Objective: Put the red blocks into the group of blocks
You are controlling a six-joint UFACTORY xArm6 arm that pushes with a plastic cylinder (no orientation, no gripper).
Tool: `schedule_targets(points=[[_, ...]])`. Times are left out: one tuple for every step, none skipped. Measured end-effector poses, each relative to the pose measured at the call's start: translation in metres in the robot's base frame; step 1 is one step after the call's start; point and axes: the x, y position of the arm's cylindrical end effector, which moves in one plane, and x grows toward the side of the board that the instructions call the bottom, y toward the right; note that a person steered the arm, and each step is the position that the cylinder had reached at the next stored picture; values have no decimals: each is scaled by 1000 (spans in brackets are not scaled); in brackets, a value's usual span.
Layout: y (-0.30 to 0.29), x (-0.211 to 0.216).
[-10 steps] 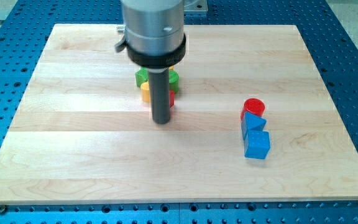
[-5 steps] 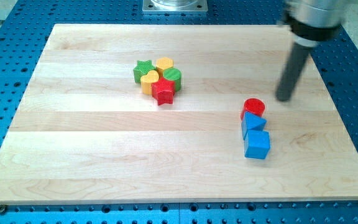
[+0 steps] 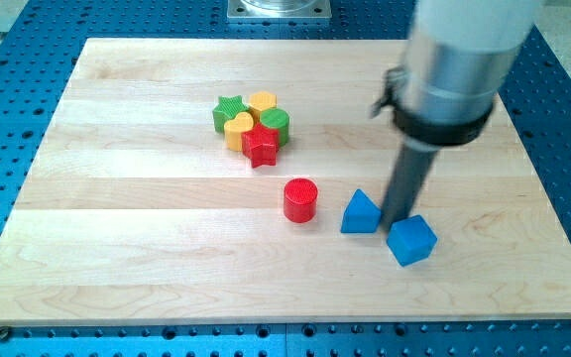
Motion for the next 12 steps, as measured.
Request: schedule_targets(points=[[-71,1],[-76,-10],[-62,-25],[-100,-45],[-122,-53],[-99,-56],[-94,-86],[-123,-85],[-130,-54],[-165,-50],[-180,-64],[-169,-87]])
